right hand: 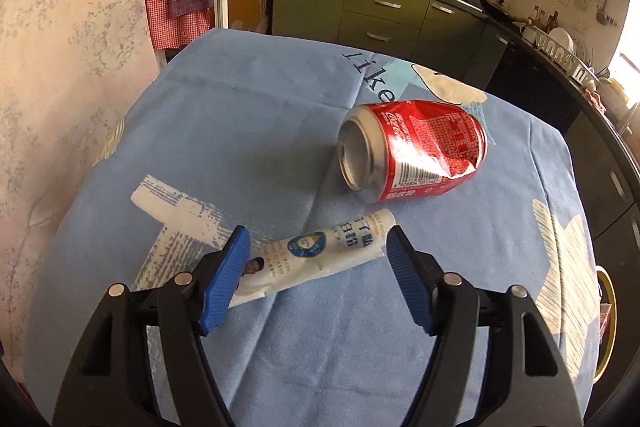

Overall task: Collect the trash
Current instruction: 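Reach the right tool to the white squeeze tube and grasp it, then carry the white tube over the bin and open the right tool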

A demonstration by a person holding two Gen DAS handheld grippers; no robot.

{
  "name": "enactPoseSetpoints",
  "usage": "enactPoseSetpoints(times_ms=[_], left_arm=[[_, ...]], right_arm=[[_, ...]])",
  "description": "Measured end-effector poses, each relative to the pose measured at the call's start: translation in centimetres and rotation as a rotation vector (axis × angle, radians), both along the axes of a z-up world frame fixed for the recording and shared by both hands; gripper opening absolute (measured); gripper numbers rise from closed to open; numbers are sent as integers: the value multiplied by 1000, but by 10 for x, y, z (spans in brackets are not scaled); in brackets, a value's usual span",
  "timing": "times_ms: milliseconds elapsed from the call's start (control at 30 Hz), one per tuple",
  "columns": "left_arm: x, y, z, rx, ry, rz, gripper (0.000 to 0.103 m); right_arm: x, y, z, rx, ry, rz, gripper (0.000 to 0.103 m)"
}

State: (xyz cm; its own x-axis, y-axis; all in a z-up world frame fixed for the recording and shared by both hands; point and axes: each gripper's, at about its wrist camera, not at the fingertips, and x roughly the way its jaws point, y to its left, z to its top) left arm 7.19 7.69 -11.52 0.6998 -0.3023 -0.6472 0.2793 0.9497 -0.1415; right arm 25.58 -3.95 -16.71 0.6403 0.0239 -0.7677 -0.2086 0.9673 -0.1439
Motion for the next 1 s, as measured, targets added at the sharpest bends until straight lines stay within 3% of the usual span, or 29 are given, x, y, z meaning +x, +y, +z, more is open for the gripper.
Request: enactPoseSetpoints(times_ms=[133, 267, 367, 633, 733, 867, 1000], left_arm=[[4, -8, 1, -1, 5, -18, 83], [5, -19, 3, 9, 0, -44, 83], [4, -23, 5, 17, -6, -48, 83], [4, -24, 3, 30, 5, -49, 83], [4, -24, 3, 30, 6, -56, 83], [5, -23, 3, 30, 5, -53, 83], [5, -20, 3, 27, 4, -49, 83]], right_arm=[[-10, -13, 1, 12, 19, 18, 67], [-9, -32, 2, 170, 90, 27, 67], [-6, -33, -1, 219, 113, 31, 67], [0, -13, -12, 255, 147, 60, 66], [-1, -7, -13, 254, 141, 68, 54], [-2, -8, -13, 284, 152, 85, 28], [-5, -17, -8, 317, 156, 105, 18]])
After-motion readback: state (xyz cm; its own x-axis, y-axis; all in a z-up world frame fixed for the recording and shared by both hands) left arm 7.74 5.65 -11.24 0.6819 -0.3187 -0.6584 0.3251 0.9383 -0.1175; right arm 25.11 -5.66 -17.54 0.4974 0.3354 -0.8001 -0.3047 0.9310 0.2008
